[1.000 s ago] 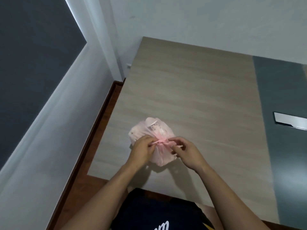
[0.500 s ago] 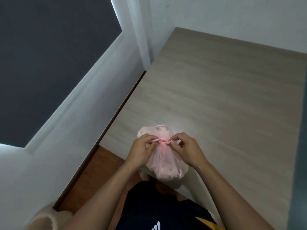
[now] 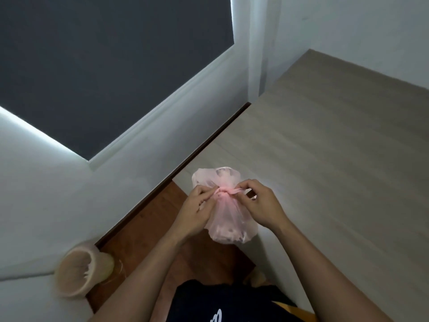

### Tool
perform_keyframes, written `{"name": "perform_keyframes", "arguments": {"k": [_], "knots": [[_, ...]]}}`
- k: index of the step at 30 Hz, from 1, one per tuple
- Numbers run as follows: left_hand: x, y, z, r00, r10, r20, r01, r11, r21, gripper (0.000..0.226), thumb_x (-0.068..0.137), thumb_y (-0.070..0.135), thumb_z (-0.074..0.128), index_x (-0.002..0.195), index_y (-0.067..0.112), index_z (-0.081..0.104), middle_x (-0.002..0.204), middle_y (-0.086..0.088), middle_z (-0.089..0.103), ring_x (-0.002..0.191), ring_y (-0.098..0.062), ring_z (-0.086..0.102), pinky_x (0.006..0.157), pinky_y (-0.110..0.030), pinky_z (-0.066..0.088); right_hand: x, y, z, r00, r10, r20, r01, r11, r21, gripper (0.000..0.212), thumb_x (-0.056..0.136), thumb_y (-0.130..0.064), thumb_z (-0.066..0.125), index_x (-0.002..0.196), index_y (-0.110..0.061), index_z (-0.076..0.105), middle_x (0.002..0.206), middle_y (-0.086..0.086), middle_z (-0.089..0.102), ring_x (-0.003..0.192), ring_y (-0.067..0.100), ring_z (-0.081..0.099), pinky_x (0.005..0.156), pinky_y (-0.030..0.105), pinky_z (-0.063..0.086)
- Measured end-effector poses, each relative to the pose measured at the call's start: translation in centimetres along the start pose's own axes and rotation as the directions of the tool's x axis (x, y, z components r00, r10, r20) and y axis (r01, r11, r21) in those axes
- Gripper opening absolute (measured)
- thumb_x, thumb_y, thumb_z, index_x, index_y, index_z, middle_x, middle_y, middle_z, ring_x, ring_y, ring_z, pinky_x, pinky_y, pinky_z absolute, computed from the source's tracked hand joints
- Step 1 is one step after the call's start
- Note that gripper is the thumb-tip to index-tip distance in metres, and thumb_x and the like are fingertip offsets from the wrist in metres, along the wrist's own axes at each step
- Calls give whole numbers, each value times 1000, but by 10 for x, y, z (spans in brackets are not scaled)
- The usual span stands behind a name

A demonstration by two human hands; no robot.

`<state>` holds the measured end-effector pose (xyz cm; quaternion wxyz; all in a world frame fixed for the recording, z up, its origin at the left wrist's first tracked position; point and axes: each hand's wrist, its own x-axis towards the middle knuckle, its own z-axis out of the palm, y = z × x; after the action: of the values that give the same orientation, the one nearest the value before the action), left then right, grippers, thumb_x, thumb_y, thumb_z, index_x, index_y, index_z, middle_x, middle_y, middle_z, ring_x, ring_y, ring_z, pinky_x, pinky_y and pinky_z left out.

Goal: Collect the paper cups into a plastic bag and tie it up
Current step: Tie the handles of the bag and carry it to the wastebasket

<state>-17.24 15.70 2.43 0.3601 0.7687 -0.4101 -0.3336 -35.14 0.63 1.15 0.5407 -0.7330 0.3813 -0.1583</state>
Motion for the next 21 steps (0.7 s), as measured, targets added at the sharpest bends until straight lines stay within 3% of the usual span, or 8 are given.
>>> {"name": "perform_keyframes", "arguments": {"k": [4, 7, 10, 15, 21], "knots": [[-24, -13, -24, 998, -4, -57, 0, 999, -54, 36, 116, 34, 59, 149, 31, 73, 128, 7, 65, 120, 1, 64, 94, -8, 50, 4, -23, 25, 998, -29, 51, 30, 999, -16, 5, 100, -32, 77, 96, -35, 77, 108, -18, 75, 92, -1, 66, 72, 8, 46], [-47, -33, -48, 987, 3, -159, -19, 995, -100, 33, 113, 28, 66, 144, 28, 77, 128, 6, 72, 122, -3, 68, 99, -10, 52, 2, -42, 54, 993, -51, 104, 55, 998, -35, 4, 100, -33, 77, 96, -36, 77, 109, -17, 76, 92, 3, 69, 74, 13, 49], [-80, -59, -80, 959, -51, -280, 2, 985, -173, 28, 109, 24, 73, 135, 26, 83, 129, 15, 79, 124, 5, 70, 100, -8, 51, -8, -61, 97, 983, -79, 164, 87, 996, -36, 4, 99, -33, 78, 96, -35, 77, 108, -16, 77, 92, 6, 72, 75, 19, 52], [-139, -103, -132, 880, -221, -421, 30, 909, -416, 13, 96, 11, 87, 108, 16, 84, 106, 9, 86, 98, -2, 78, 89, -16, 58, -31, -97, 173, 964, -126, 233, 140, 989, -43, 4, 99, -31, 80, 96, -33, 78, 104, -17, 78, 89, 6, 72, 73, 26, 55], [-219, -154, -182, 810, -278, -516, 21, 893, -449, 18, 92, 6, 89, 94, 20, 79, 95, 18, 84, 88, 5, 75, 82, -11, 55, -64, -134, 263, 917, -179, 356, 221, 972, -80, 4, 100, -29, 78, 98, -33, 78, 103, -17, 77, 99, 6, 71, 85, 40, 61]]}}
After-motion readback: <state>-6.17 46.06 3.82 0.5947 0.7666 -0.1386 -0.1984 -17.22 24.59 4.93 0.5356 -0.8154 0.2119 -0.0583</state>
